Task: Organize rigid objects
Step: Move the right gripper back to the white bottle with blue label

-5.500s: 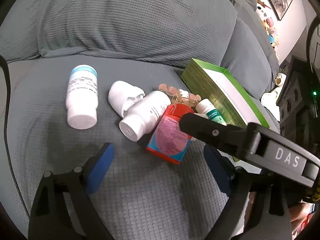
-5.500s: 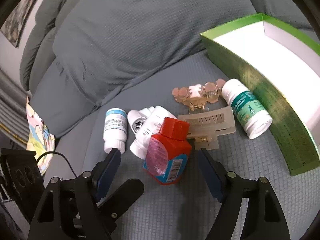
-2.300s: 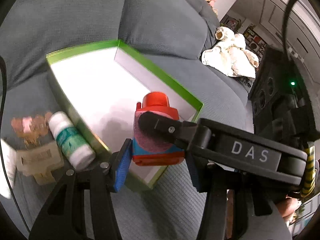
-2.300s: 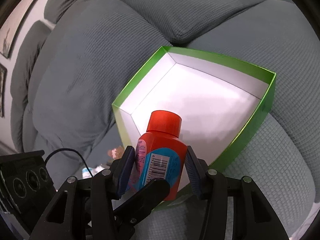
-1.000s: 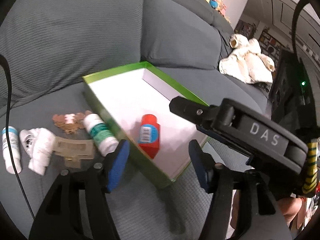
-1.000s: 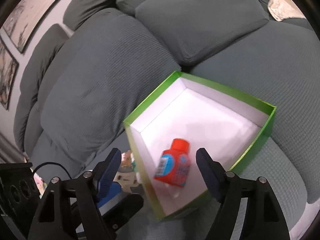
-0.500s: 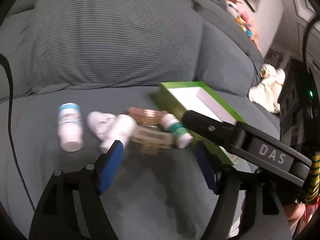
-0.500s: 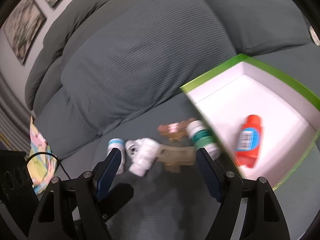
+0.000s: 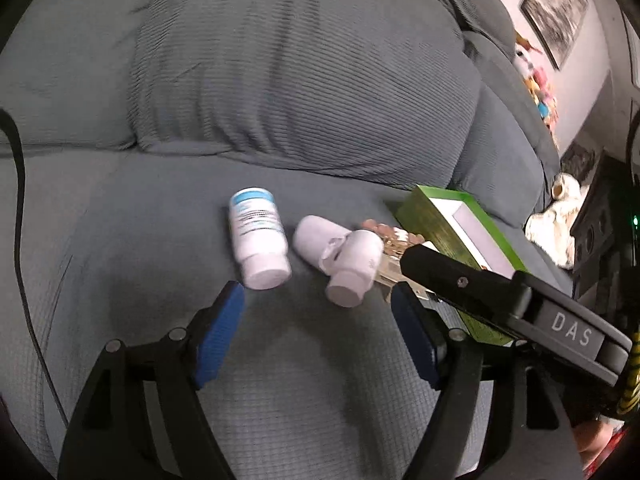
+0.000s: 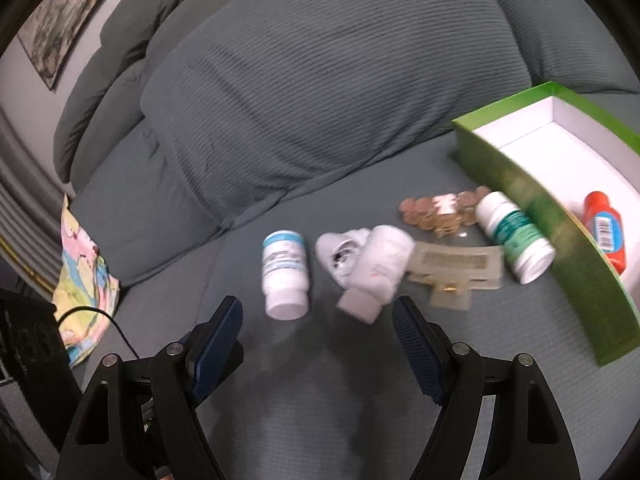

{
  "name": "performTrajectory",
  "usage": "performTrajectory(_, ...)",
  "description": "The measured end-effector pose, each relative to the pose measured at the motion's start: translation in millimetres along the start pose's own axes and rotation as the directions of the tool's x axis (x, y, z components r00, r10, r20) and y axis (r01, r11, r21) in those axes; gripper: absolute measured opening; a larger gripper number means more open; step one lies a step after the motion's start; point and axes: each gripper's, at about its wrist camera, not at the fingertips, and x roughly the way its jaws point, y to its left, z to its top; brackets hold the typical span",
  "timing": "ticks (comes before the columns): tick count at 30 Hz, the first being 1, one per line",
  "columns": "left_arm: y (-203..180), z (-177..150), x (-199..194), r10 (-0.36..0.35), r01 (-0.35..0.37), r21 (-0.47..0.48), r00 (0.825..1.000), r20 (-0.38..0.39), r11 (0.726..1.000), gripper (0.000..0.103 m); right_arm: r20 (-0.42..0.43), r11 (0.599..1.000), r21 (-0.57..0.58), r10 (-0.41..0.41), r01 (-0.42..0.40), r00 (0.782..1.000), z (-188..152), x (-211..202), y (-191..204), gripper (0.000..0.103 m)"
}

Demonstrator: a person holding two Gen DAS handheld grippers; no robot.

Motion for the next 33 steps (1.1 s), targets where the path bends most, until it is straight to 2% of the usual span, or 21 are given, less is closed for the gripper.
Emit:
performTrajectory(6,33,17,0,-0.033,0.033,-0.101,0.999,0.010,0.994,0.075,-0.097,0.998,-0.036,-0.059,0.056,0.993,12,19,35,0.079)
performTrajectory(9,44,20,7,-0.039,0.037,-0.146,0.999,-0.007,0.989,0.075,-0.104,0.993,-0.098,-0.074,0.064,0.992,22,28,51,0.079)
performTrajectory(12,50,25,17,-0.028,0.024,-0.153,0.999,-0.028,0.988,0.075,-0.120,0.992,-0.107,-0.075,0.062,0.990,32,47,55,0.078)
performTrajectory(13,52,26,21,-0.023,0.017,-0.156,0.999,-0.039,0.988,0.075,-0.132,0.993,-0.097,-0.072,0.060,0.989,35,54,54,0.073)
performTrajectory(14,54,28,25,-0.024,0.017,-0.162,0.999,-0.044,0.987,0.075,-0.161,0.996,-0.082,-0.057,0.044,0.985,39,66,53,0.062)
performTrajectory(16,58,30,35,-0.048,0.034,-0.190,0.996,-0.071,0.981,0.075,-0.210,0.997,-0.079,-0.035,0.019,0.977,44,83,53,0.057)
performTrajectory(19,61,30,51,-0.063,0.037,-0.232,0.993,-0.105,0.972,0.074,-0.252,0.996,-0.082,-0.043,0.023,0.967,51,111,52,0.057)
performTrajectory(24,62,25,65,-0.056,0.019,-0.244,0.987,-0.148,0.970,0.074,-0.334,0.995,-0.098,-0.058,0.027,0.941,49,146,50,0.057)
performTrajectory(28,66,22,70,-0.047,0.006,-0.239,0.985,-0.166,0.971,0.073,-0.363,0.993,-0.110,-0.074,0.036,0.929,46,164,49,0.057)
performTrajectory(31,70,21,72,-0.081,0.032,-0.266,0.981,-0.175,0.963,0.072,-0.386,0.992,-0.119,-0.077,0.033,0.919,44,176,49,0.057)
performTrajectory(33,71,18,75,-0.050,0.002,-0.245,0.981,-0.190,0.969,0.073,-0.391,0.988,-0.145,-0.100,0.046,0.915,39,182,52,0.057)
